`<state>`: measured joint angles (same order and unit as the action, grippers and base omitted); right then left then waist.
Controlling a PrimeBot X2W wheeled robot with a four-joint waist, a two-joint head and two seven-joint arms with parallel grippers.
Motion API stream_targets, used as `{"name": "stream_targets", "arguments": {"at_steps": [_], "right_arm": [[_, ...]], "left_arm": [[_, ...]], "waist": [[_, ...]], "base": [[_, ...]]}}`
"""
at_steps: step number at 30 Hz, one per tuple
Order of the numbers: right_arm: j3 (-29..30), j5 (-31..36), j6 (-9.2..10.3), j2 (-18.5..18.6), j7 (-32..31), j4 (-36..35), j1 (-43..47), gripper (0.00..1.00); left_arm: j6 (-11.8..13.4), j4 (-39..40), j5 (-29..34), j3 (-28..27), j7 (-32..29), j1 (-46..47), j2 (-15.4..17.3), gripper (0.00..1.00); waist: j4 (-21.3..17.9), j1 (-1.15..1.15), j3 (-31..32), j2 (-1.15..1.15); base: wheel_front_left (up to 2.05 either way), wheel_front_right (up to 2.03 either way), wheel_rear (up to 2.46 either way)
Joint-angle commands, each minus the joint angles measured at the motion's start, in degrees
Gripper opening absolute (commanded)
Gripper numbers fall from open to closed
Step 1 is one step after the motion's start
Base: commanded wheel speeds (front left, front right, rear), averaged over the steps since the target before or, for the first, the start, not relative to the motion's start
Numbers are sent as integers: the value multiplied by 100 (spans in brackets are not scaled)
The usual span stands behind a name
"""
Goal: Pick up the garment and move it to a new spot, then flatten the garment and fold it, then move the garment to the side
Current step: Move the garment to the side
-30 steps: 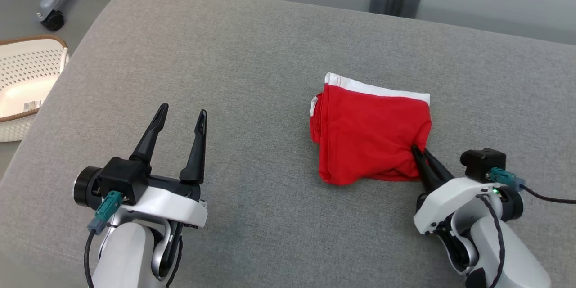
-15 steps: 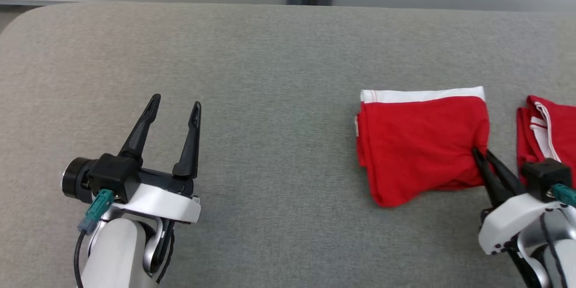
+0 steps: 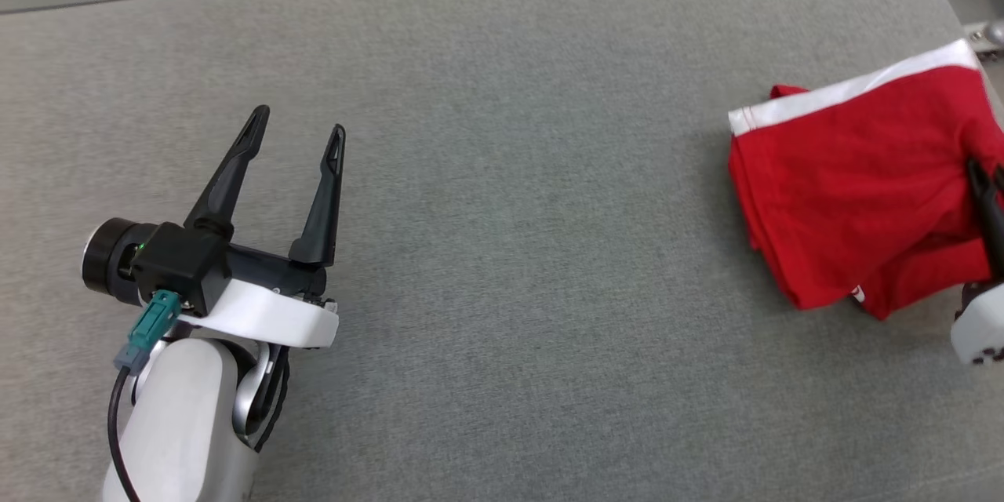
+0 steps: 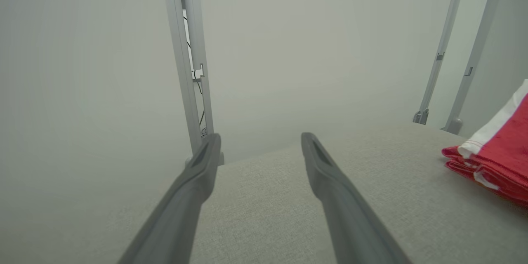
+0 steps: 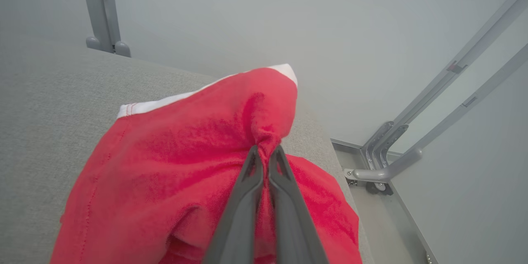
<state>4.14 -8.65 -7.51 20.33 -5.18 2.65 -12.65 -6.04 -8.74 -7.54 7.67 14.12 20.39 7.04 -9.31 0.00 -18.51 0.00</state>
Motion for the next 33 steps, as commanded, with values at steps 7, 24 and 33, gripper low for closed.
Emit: {"name": "stream_targets", "arguments": {"at_steps": [7, 24, 33], "right_arm": [[96, 104, 2, 261, 563, 1140, -838, 0], [1171, 459, 2, -452, 962, 1588, -682, 100], [620, 317, 2, -1285, 895, -259, -296, 100]], "left_arm": [[-47, 73, -1, 178, -74, 302, 83, 100], [31, -81, -171, 132, 55, 209, 114, 100], [275, -115, -282, -98, 71, -36, 145, 100]], "waist": [[-152, 0, -455, 0], [109, 0, -341, 0], [467, 0, 60, 0]], "base": [[0, 0, 0], [0, 0, 0], [0, 0, 0]]}}
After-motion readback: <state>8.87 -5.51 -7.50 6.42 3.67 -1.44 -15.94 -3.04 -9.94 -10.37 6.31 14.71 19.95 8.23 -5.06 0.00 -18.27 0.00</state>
